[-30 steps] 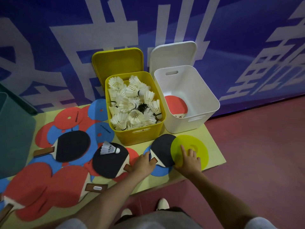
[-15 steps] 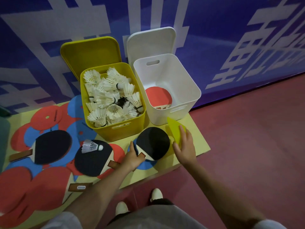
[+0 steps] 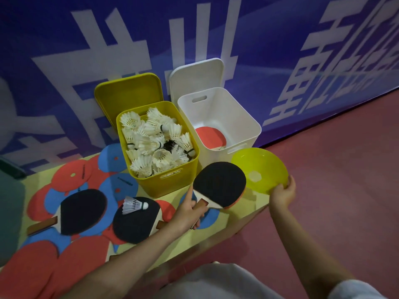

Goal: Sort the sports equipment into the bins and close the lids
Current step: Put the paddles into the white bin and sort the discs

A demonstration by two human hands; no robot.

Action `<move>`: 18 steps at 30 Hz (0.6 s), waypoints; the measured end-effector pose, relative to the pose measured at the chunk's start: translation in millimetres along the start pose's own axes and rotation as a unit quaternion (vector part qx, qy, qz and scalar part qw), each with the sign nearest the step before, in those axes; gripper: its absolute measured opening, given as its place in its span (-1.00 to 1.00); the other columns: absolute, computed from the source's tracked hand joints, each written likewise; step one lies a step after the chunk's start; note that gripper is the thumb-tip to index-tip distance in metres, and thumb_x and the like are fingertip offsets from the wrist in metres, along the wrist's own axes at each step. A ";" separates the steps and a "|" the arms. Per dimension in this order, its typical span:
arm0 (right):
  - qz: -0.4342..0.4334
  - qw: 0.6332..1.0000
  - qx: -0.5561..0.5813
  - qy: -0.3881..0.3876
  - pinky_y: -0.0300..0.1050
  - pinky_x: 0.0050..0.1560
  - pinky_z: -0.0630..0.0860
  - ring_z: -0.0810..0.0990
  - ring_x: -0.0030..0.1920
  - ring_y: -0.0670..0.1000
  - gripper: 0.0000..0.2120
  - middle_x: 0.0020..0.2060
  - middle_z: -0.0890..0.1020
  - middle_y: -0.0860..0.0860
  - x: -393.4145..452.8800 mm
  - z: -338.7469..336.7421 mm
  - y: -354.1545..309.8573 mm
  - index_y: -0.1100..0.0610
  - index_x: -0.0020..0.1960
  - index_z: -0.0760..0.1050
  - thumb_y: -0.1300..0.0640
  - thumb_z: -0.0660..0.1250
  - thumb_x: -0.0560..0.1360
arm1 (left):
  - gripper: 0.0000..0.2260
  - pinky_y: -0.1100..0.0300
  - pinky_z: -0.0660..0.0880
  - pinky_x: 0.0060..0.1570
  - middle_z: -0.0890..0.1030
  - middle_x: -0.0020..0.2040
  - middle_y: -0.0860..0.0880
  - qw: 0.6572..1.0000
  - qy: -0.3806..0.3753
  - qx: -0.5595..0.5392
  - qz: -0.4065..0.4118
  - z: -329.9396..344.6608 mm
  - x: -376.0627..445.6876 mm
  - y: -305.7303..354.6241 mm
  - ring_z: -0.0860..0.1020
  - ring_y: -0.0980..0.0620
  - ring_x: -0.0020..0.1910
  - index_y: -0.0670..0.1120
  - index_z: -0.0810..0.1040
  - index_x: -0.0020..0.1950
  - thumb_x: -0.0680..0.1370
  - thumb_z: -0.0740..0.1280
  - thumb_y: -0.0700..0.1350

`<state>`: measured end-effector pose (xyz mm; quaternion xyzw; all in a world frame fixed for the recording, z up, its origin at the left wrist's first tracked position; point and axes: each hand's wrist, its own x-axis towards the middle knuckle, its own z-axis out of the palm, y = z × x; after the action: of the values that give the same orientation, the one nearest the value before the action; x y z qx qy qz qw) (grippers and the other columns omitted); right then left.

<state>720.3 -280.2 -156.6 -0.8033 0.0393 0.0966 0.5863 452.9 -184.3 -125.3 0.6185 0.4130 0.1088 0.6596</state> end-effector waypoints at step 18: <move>-0.035 0.983 0.176 0.047 -0.13 0.15 0.44 0.50 0.21 0.07 -0.46 0.26 0.50 0.13 0.0 29.7 -93.9 0.20 0.42 0.33 0.41 0.08 0.45 | -0.22 0.11 0.45 -0.49 0.52 -0.26 -0.09 0.976 0.139 0.037 0.163 -32.4 47.7 122.4 0.48 0.06 -0.48 0.24 -0.12 0.53 0.49 0.32 0.02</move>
<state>733.6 -222.9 -77.6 -0.6924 0.0547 0.0294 0.7188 506.1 -103.7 -30.6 0.6802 0.3984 0.2843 0.5457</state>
